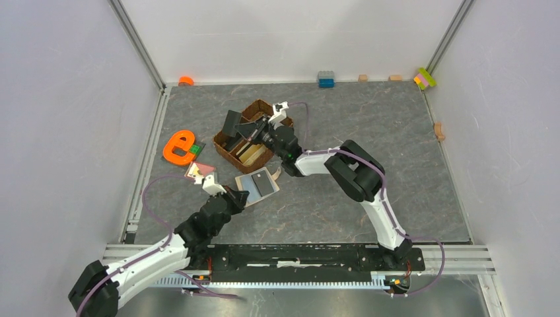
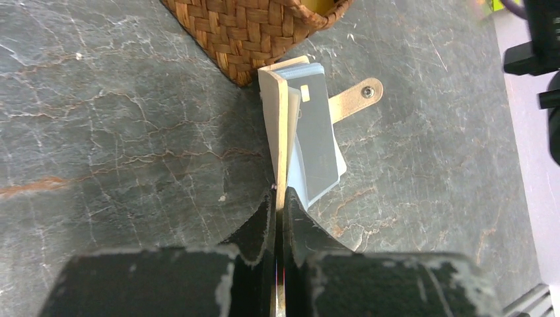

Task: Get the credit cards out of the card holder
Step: Place the credit card in the storage box.

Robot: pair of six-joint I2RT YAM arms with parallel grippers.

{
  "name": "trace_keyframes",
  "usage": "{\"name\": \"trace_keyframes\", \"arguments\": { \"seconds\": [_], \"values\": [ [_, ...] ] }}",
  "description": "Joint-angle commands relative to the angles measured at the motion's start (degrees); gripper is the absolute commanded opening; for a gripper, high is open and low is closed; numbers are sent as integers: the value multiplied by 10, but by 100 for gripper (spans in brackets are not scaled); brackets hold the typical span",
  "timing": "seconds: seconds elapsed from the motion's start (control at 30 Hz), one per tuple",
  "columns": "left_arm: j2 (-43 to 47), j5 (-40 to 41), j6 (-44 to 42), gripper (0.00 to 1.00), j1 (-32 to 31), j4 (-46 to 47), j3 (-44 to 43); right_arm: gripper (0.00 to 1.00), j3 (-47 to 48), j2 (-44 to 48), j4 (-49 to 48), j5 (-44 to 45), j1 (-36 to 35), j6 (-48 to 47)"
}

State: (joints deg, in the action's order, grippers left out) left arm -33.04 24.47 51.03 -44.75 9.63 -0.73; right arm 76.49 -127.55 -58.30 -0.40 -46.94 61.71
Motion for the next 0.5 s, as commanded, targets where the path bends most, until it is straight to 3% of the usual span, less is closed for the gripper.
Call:
{"name": "trace_keyframes", "arguments": {
  "seconds": [0.0, 0.17, 0.37, 0.47],
  "values": [
    [13, 47, -17, 2, -2, 3, 30, 0, 52, -38, 11, 60, -11, 21],
    [21, 49, -17, 2, -2, 4, 34, 0, 46, -60, 18, 127, -16, 46],
    [26, 52, -19, 2, -3, 8, 38, 0, 85, -95, 45, 142, -23, 56],
    [25, 52, -20, 2, -2, 8, 37, 12, 88, -97, 52, 163, -29, 55]
  ]
}}
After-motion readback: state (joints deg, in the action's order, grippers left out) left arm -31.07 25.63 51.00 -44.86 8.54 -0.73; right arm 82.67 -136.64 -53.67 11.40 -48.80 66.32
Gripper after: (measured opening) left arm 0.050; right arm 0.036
